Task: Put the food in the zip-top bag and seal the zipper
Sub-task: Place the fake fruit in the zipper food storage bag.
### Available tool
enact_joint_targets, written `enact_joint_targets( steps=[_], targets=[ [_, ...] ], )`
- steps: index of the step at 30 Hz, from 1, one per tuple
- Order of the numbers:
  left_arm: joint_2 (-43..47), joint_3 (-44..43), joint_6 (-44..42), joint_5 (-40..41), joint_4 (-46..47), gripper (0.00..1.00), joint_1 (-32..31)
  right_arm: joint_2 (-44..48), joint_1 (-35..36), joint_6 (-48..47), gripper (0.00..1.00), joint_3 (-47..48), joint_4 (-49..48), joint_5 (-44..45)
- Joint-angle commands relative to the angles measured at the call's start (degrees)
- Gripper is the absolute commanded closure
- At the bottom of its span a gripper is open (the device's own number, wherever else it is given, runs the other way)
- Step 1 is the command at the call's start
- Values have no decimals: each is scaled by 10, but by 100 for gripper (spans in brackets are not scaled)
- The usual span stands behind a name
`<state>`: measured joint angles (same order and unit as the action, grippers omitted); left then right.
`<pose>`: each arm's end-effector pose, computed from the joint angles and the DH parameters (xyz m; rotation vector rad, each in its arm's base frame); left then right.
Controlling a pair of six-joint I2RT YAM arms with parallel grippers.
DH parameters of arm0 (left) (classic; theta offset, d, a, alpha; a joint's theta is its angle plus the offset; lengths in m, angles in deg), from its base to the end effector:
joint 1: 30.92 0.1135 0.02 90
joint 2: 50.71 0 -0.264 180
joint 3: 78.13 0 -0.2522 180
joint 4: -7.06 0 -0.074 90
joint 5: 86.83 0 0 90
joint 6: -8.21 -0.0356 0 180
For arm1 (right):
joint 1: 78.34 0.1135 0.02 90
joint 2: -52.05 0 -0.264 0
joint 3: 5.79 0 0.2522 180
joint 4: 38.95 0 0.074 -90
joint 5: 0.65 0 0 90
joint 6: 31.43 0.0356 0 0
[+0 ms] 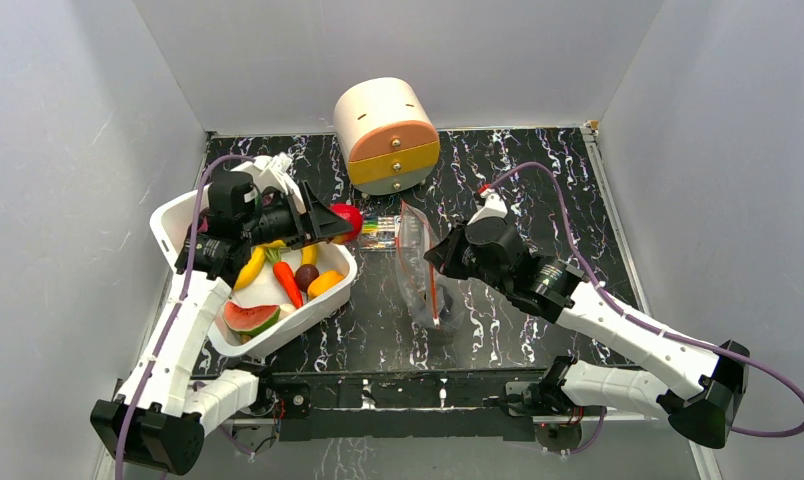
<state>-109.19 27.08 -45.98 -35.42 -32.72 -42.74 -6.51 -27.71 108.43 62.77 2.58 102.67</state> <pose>0.2083 -0.0663 0.3688 0.0342 2.0850 -1.1893 0.1480 0.1674 0.3257 0.1293 2.2058 0.7841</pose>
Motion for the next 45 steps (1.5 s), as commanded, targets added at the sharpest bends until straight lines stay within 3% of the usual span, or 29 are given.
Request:
enact_joint_targets(
  steps=[1,20,27,37,45],
  targets=[
    [17,7,54,-80,81,49,-18,1,0,0,100,20,-67,-28],
    [-33,56,139,-44,264,50,-195,8,0,9,100,14,-82,-35],
    [-52,59,118,-12,247,50,-213,15,0,11,100,14,-82,-36],
    [-86,39,63,90,135,49,-225,22,0,7,100,16,-83,-50],
    [-99,24,57,93,123,29,-238,25,-1,7,100,7,-85,-52]
  ],
)
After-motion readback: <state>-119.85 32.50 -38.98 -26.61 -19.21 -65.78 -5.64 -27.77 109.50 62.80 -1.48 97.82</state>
